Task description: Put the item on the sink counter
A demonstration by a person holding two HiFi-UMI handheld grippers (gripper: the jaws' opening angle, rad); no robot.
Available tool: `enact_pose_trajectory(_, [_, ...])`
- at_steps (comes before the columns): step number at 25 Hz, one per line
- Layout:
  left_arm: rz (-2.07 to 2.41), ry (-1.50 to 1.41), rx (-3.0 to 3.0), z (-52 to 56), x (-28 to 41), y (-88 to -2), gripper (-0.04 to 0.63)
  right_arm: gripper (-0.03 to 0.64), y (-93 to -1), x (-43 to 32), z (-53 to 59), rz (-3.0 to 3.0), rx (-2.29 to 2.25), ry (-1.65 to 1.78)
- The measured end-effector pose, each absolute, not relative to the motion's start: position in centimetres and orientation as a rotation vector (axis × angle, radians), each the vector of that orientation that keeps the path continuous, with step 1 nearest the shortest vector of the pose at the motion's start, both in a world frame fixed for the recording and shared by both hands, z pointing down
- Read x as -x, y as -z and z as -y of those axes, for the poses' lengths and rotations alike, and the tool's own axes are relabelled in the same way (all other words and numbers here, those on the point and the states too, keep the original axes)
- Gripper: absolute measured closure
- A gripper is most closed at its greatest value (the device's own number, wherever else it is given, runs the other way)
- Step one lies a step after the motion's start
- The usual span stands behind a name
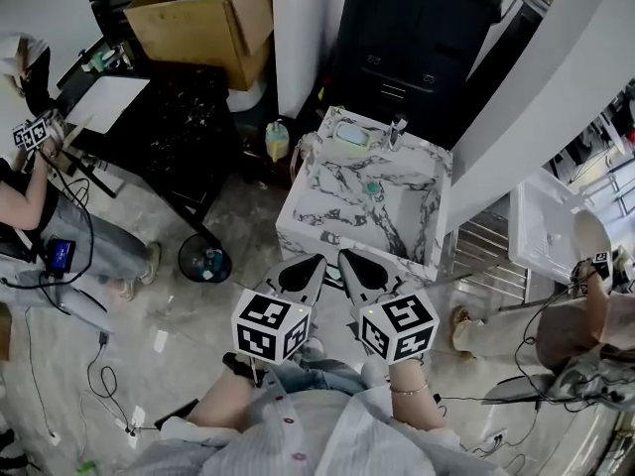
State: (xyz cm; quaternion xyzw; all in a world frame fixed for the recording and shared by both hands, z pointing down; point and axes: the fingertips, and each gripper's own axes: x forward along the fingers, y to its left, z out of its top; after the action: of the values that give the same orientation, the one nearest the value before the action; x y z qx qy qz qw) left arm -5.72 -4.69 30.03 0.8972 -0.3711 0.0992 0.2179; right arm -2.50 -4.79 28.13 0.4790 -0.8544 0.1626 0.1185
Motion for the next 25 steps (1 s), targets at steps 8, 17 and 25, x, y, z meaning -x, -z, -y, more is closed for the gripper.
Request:
enact_pose_trajectory(8, [1.043, -0.253, -2.506, 3.8, 5.0, -29.5, 0.58, 0.609, -28.9, 1.5, 3.7, 2.499, -1.382, -0.498])
enact_pose_trajectory(17, [1.045, -0.253, -2.507, 2.8, 4.8, -29.5, 0.58, 0.609, -28.7, 1.4, 2.9, 2.501, -1.386, -0.514])
enact_pose_trajectory(25, [1.055, -0.253, -2.496, 2.2, 5.3, -29.9, 0.58, 0.609, -29.0, 2.2, 2.0, 2.506, -1.352, -0.522])
